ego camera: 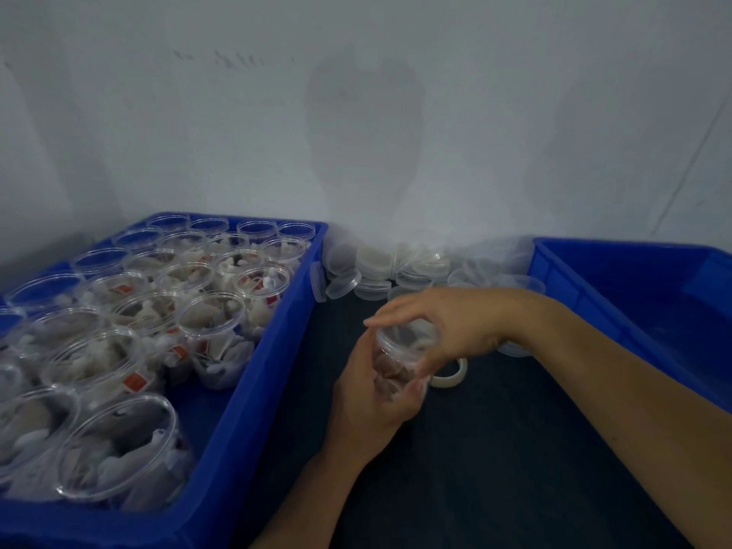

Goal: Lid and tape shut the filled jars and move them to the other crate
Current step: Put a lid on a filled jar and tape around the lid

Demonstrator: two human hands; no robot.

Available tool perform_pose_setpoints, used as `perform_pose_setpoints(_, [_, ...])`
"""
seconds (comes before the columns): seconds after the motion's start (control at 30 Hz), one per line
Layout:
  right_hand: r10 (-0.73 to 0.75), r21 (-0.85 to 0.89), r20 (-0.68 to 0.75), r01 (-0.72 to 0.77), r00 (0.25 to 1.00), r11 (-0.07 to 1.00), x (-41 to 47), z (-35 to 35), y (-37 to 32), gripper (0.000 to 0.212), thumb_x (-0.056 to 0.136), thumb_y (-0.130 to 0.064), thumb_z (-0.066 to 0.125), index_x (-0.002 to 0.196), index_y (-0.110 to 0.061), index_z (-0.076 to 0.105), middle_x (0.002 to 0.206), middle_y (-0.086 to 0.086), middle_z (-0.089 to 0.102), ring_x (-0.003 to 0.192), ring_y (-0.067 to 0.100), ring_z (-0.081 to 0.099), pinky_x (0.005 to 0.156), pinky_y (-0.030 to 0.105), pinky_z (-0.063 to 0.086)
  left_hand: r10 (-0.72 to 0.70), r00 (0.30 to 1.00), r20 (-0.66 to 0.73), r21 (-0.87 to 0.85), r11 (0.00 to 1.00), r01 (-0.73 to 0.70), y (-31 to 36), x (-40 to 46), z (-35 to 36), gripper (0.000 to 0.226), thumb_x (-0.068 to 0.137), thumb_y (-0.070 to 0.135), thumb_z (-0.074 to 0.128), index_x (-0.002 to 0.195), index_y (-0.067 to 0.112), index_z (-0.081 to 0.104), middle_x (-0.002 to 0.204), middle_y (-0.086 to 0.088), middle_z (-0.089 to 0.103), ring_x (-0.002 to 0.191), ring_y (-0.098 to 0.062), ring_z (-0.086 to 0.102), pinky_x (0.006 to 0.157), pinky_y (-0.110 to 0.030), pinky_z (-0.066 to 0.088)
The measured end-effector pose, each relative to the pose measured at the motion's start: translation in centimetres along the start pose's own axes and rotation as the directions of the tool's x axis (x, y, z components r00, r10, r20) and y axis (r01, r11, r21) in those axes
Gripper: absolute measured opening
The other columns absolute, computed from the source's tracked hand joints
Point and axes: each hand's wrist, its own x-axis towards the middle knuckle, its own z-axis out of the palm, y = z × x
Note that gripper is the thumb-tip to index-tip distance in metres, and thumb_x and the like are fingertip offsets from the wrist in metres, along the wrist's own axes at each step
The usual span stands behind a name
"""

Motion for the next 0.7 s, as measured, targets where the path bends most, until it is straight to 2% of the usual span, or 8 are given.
perform_pose_setpoints(0.1, [-0.029,0.130,0.064,0.021,0.998,0.991,-0.6,-0.3,0.5,0.085,0.086,-0.034,0.084,0.146,-0.070,0.036,0.160,-0.038,0.027,0.147,-0.009,0.026,0.120,0.029,0.028,0.002,1.000,0.024,-0.029,1.000,-0.001,-0.1,0.0,0.1,0.066,0.088,0.038,0.081,0.144,0.049,0.048,0.134,0.017,0.066,0.122,-0.007,0.067,0.091,-0.014,0.053])
perform_pose_setpoints(0.2, [-0.017,0.118,0.021,0.014,1.000,0.993,-0.9,-0.1,0.5,0.081,0.083,-0.038,0.086,0.143,-0.069,0.041,0.153,-0.037,0.036,0.139,-0.012,0.035,0.112,0.025,0.035,-0.002,1.000,0.019,-0.006,1.000,0.002,-0.2,0.0,0.2,0.065,0.083,0.043,0.080,0.141,0.048,0.051,0.128,0.017,0.068,0.116,-0.007,0.068,0.088,-0.017,0.055])
perform_pose_setpoints(0.27, [0.007,0.044,-0.046,-0.005,0.999,0.999,-0.8,0.2,0.2,0.078,0.080,-0.046,0.085,0.141,-0.067,0.042,0.148,-0.035,0.041,0.136,-0.008,0.038,0.108,0.024,0.037,-0.008,1.000,0.011,0.039,0.999,0.008,-0.1,-0.1,0.3,0.065,0.079,0.047,0.078,0.138,0.049,0.051,0.124,0.020,0.068,0.113,-0.004,0.068,0.086,-0.018,0.055])
perform_pose_setpoints(0.4, [0.061,-0.050,-0.124,-0.068,0.990,0.996,-0.7,0.7,-0.5,0.079,0.077,-0.062,0.081,0.145,-0.062,0.041,0.150,-0.027,0.046,0.136,0.001,0.044,0.110,0.030,0.040,0.003,1.000,-0.030,0.071,0.997,-0.001,0.2,-0.3,0.4,0.067,0.075,0.050,0.078,0.133,0.060,0.047,0.126,0.022,0.066,0.115,-0.001,0.067,0.088,-0.019,0.055])
perform_pose_setpoints(0.53, [0.133,0.077,-0.130,-0.124,0.982,0.989,-1.0,0.7,-0.4,0.075,0.079,-0.087,0.059,0.146,-0.056,0.046,0.153,-0.025,0.045,0.137,0.003,0.046,0.112,0.034,0.042,0.051,0.996,-0.071,0.155,0.987,-0.040,0.0,-0.2,0.4,0.070,0.079,0.044,0.082,0.137,0.060,0.047,0.122,0.019,0.063,0.111,-0.007,0.067,0.082,-0.026,0.059])
perform_pose_setpoints(0.63, [0.233,0.048,-0.203,-0.228,0.951,0.972,-1.0,0.7,0.0,0.088,0.073,-0.094,0.052,0.144,-0.041,0.056,0.136,-0.017,0.059,0.119,0.008,0.059,0.103,0.038,0.052,0.081,0.991,-0.111,0.249,0.967,-0.051,-0.3,0.0,0.5,0.077,0.078,0.041,0.084,0.145,0.049,0.048,0.119,0.020,0.057,0.109,-0.011,0.064,0.080,-0.028,0.059])
perform_pose_setpoints(0.7, [0.234,0.050,-0.206,-0.228,0.950,0.972,-1.0,0.8,-0.2,0.088,0.068,-0.096,0.050,0.135,-0.041,0.062,0.119,-0.019,0.064,0.106,0.006,0.063,0.097,0.038,0.056,0.077,0.991,-0.108,0.275,0.960,-0.044,-0.6,0.1,0.5,0.078,0.077,0.043,0.083,0.148,0.044,0.049,0.119,0.020,0.056,0.110,-0.012,0.063,0.081,-0.030,0.059])
